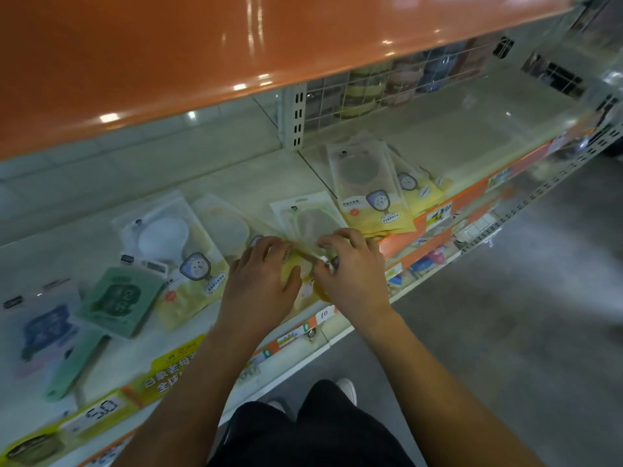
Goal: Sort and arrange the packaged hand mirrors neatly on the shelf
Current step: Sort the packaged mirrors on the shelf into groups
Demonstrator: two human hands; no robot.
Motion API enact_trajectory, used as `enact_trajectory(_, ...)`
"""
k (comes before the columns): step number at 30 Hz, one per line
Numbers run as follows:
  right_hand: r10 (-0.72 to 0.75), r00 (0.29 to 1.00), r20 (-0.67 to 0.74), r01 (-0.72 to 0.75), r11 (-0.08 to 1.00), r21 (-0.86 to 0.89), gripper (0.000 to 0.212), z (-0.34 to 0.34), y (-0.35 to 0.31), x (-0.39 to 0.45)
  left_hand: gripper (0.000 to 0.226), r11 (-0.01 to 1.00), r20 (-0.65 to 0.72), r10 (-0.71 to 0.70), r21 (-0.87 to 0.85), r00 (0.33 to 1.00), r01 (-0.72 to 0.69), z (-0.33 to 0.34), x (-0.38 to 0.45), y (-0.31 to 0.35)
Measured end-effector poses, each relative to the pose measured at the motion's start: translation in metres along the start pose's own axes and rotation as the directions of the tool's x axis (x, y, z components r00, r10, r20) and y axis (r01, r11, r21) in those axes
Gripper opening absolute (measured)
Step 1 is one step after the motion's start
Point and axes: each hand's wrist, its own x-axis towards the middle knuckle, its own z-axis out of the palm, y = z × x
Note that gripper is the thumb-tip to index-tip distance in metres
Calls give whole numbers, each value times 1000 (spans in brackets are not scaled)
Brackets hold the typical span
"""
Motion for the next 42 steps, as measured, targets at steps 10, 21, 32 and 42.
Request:
enact_trajectory(10,-11,999,-46,13,1000,27,33,-16,22,38,44,996,8,-86,-29,996,86,12,25,23)
enact_trajectory(21,14,997,-69,-12,1000,27,42,-29,52,115,40,958,27,-286,2,958,287,20,53,47)
enact_trajectory(32,-115,970,215,123,992,-25,51,-23,67,139,35,931,-114,-341,99,933,352,35,60,58)
enact_trajectory(42,-341,933,113,327,937,125,42,-25,63,125,40,903,-164,-390,127,906,411,43,61,70)
